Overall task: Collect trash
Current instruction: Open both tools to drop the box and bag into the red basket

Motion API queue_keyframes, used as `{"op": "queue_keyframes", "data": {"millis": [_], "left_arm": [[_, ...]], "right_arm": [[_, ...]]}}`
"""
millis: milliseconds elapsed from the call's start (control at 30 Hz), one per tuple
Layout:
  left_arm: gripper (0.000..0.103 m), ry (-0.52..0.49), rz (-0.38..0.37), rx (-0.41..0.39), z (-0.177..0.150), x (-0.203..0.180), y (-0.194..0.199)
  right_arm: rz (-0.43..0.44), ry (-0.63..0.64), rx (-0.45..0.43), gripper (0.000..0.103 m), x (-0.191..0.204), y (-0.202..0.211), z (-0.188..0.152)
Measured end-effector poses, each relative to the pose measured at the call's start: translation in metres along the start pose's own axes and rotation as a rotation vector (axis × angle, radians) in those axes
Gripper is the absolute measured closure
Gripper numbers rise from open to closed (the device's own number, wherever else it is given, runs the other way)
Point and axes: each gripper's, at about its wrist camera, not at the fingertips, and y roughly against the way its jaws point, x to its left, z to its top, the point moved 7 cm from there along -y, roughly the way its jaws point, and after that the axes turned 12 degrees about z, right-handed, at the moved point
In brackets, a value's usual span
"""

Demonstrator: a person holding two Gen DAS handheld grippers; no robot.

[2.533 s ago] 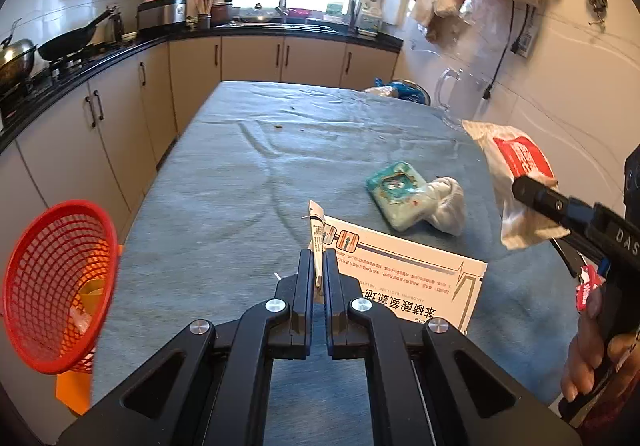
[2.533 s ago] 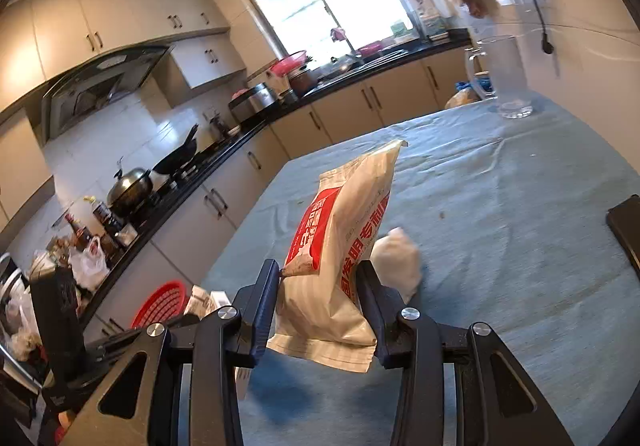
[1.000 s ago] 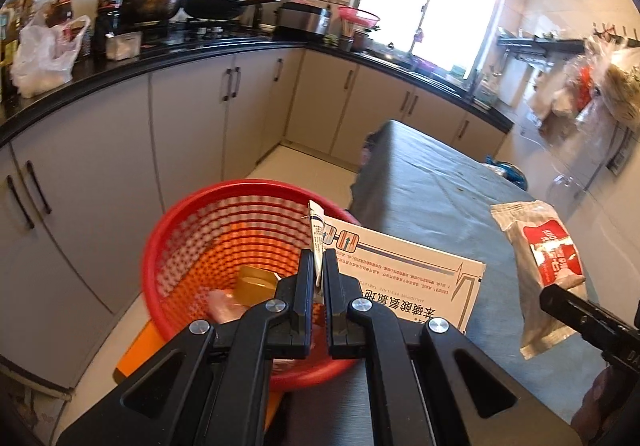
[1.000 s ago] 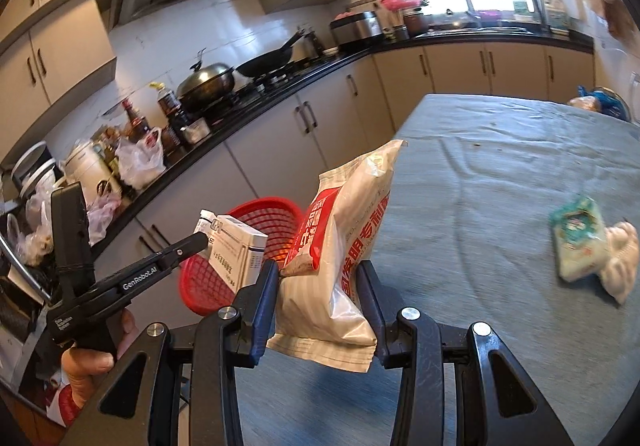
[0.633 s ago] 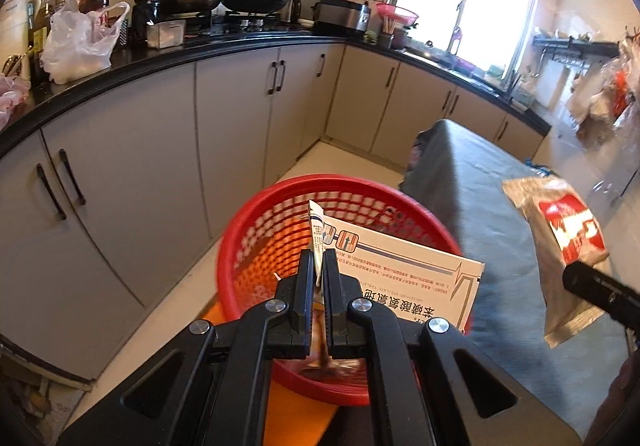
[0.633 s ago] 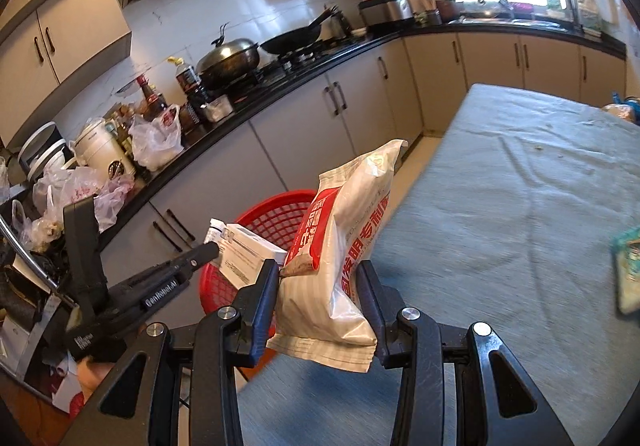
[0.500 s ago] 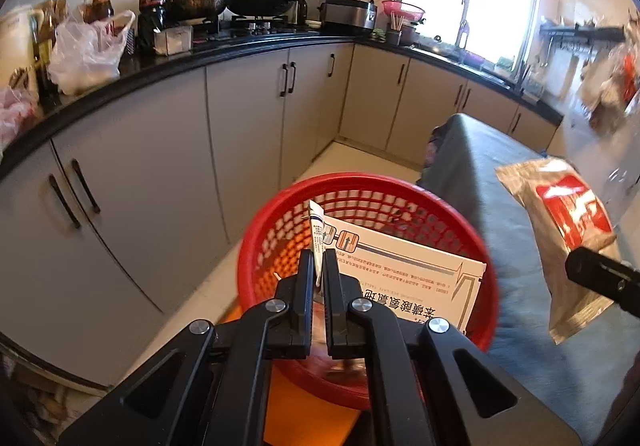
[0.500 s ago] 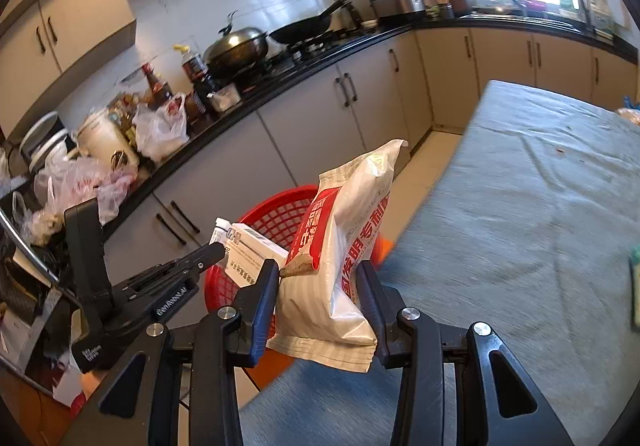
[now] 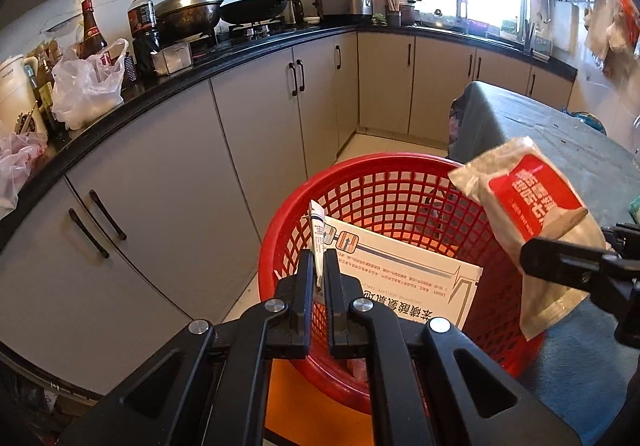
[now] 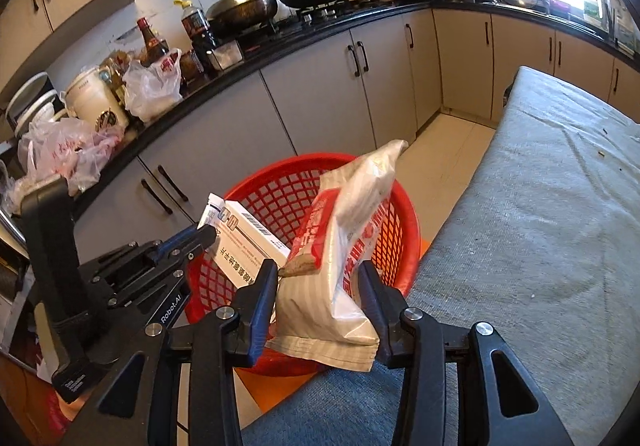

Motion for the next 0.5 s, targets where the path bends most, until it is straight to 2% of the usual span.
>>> {"op": "queue_keyframes", "data": {"millis": [100,133,167,367,500], "left_arm": [[0.086,0.006,0.001,0.008,0.000,0.000,-0.001],[0.076,0.011,0.005,0.006,0.000,0.001,0.000],[0.071,0.016,0.008,0.000,0.002,0.002,0.001],[0.070,0.037,0.005,-0.012,0.006,0.002,0.010],[0.069,0.047,-0.028,-0.029,0.011,-0.006,0.023]], "right_arm": [[0.009,-0.010,0.000,0.056,-0.001,0.001,0.000],[0.011,-0.013,-0.006,0.056,-0.002,0.004,0.001],[0.016,-0.015,-0.010,0.056,-0.002,0.006,0.001],[0.027,-0.032,-0.053,0.056,-0.006,0.029,0.001],[0.027,-0.063,-0.095,0.056,-0.016,0.055,-0.006]]}}
